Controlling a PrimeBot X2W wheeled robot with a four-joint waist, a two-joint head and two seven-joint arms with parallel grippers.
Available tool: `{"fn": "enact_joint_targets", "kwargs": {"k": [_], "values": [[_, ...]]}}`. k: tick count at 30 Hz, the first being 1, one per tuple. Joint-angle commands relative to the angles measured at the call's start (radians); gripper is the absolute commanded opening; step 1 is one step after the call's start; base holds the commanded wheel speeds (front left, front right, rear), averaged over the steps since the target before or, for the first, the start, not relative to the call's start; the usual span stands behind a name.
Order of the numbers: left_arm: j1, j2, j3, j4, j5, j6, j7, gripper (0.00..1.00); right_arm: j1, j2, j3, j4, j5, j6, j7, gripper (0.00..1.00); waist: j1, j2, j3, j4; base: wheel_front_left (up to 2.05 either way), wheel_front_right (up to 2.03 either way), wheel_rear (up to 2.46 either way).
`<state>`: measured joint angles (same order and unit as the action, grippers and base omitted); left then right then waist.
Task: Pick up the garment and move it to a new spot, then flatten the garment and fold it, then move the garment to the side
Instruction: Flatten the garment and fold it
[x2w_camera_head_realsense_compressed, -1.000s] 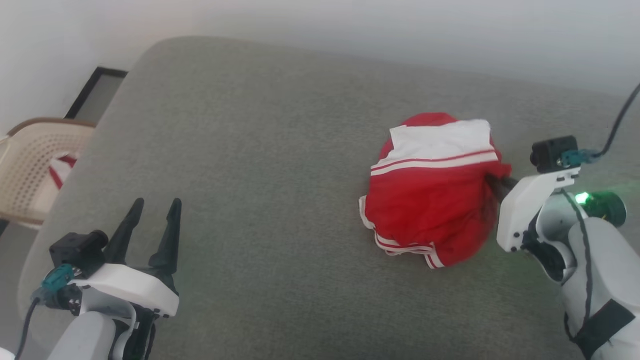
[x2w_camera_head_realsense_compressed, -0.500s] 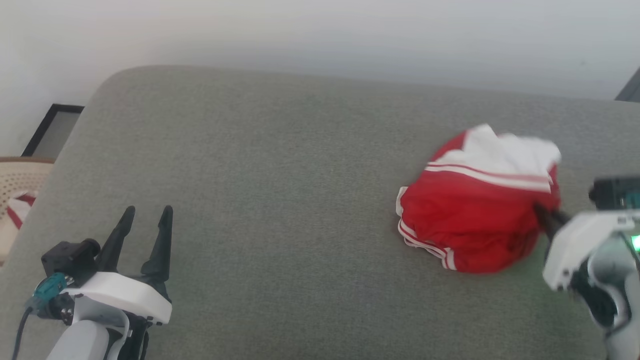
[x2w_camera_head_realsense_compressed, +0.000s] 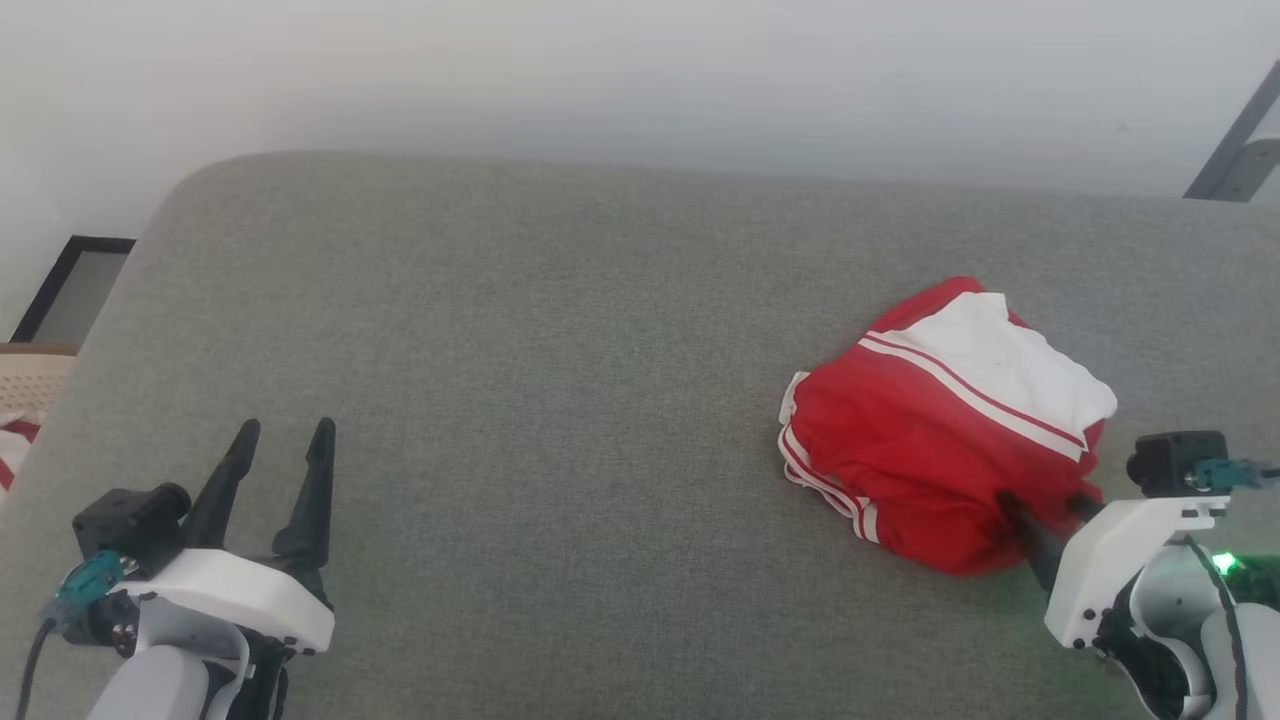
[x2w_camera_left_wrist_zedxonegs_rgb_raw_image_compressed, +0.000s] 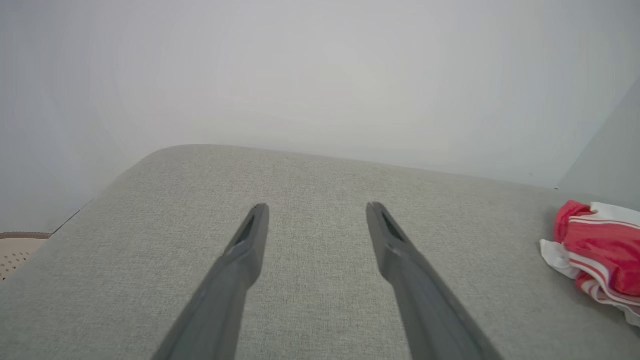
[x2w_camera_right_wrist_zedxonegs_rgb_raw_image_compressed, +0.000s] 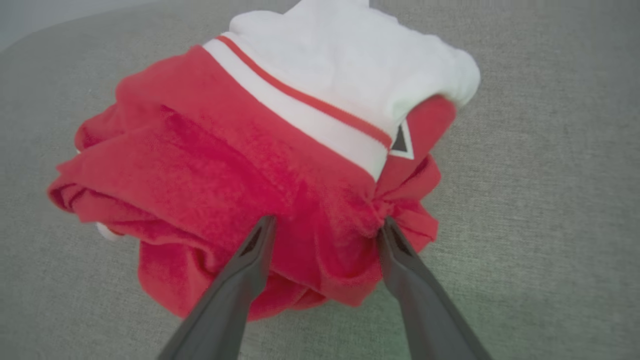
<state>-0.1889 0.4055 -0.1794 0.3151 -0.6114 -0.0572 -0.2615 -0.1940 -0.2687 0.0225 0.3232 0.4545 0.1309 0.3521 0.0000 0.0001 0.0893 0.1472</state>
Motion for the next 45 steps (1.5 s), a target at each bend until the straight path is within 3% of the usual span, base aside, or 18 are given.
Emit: {"fn": "enact_joint_targets", "kwargs": {"k": [1, 14, 37, 38, 39, 40, 45], "values": [[0.009, 0.002, 0.006, 0.001, 0.001, -0.002, -0.005, 1.0, 0.003, -0.007, 0.004, -0.014, -0.001, 0.0, -0.006, 1.0, 0.0, -0.0001, -0.004, -0.004, 0.0, 0.0, 0.0], [0.015, -0.002, 0.0, -0.011, 0.004, -0.008, -0.005, 1.0, -0.029, -0.039, -0.031, -0.144, -0.017, 0.0, 0.036, 1.0, 0.0, -0.0001, -0.006, 0.006, 0.0, 0.0, 0.0], [-0.056, -0.03, -0.034, -0.007, 0.017, -0.026, -0.004, 1.0, -0.284, -0.086, -0.089, 0.191, -0.038, 0.0, 0.17, 1.0, 0.0, -0.0001, 0.092, 0.097, 0.0, 0.0, 0.0], [-0.06, -0.031, -0.035, -0.006, 0.019, -0.027, -0.004, 1.0, -0.287, -0.086, -0.089, 0.197, -0.04, 0.0, 0.18, 0.83, 0.0, -0.0001, 0.095, 0.098, 0.0, 0.0, 0.0], [-0.064, -0.033, -0.035, -0.004, 0.02, -0.028, -0.004, 1.0, -0.291, -0.086, -0.086, 0.199, -0.041, 0.0, 0.184, 0.38, 0.0, -0.0001, 0.098, 0.1, 0.0, 0.0, 0.0], [-0.067, -0.034, -0.035, -0.003, 0.021, -0.028, -0.004, 1.0, -0.295, -0.088, -0.083, 0.198, -0.042, 0.0, 0.183, 0.0, 0.0, -0.0001, 0.1, 0.101, 0.0, 0.0, 0.0], [-0.067, -0.036, -0.029, 0.002, 0.026, -0.032, -0.005, 1.0, -0.296, -0.094, -0.068, 0.187, -0.035, 0.0, 0.175, 0.0, 0.0, -0.0001, 0.103, 0.101, 0.0, 0.0, 0.0]]}}
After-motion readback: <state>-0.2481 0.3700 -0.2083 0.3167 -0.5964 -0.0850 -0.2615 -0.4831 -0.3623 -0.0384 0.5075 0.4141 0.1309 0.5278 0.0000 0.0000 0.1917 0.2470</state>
